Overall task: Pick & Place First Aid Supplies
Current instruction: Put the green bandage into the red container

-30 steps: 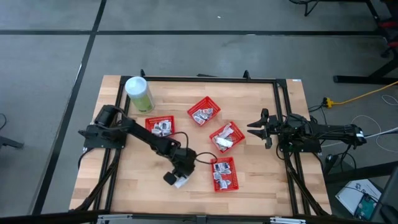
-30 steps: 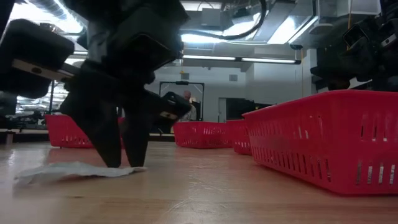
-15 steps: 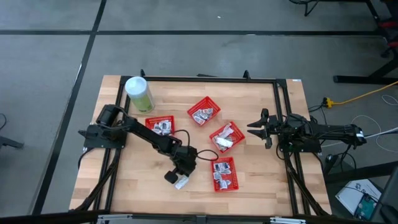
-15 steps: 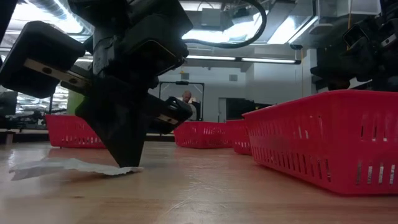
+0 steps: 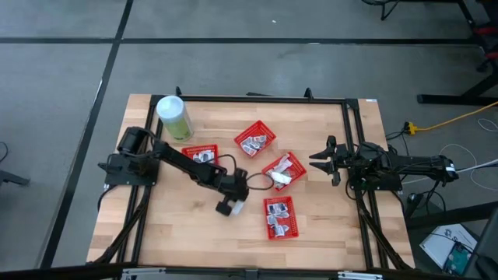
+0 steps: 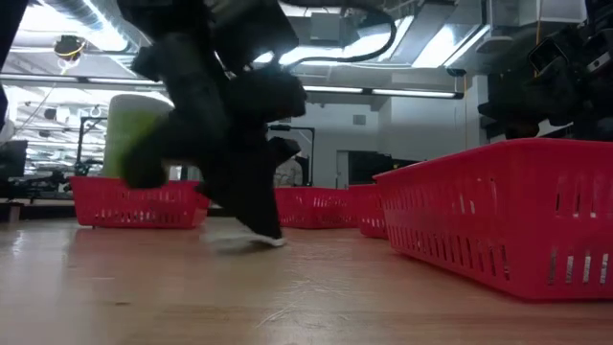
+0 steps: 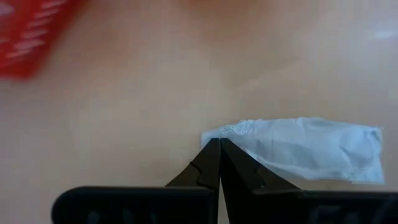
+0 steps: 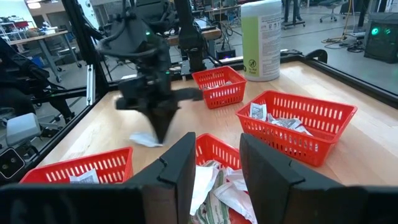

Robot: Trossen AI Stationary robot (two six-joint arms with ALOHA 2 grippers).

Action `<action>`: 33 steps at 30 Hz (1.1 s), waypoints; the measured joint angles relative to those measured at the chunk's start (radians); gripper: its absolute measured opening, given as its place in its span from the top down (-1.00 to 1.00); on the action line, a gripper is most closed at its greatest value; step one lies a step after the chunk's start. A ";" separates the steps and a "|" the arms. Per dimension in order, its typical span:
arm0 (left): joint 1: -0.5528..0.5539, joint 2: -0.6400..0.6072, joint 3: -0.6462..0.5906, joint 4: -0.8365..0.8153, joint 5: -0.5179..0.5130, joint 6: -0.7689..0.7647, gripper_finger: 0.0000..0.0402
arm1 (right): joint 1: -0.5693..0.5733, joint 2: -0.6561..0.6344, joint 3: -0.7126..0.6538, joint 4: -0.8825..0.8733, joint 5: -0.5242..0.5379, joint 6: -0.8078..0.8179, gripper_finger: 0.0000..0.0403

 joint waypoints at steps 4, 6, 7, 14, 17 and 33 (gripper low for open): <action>0.046 0.000 0.000 -0.005 -0.114 -0.036 0.99 | 0.000 0.000 0.000 0.000 0.000 0.000 0.37; 0.067 -0.002 0.000 -0.005 -0.097 -0.053 0.99 | 0.000 0.000 0.000 0.000 0.000 0.001 0.37; 0.075 -0.005 -0.001 -0.007 -0.079 -0.054 0.99 | 0.000 0.000 0.000 0.000 0.000 0.001 0.37; 0.090 -0.042 -0.005 -0.013 -0.034 -0.038 0.90 | 0.000 0.000 0.000 0.000 0.000 0.000 0.37; 0.085 -0.077 -0.002 -0.002 -0.013 -0.029 0.79 | 0.000 0.000 0.000 0.000 0.000 0.001 0.37; 0.011 -0.046 -0.001 -0.034 -0.025 -0.045 0.28 | 0.000 0.000 0.000 0.000 0.000 0.001 0.37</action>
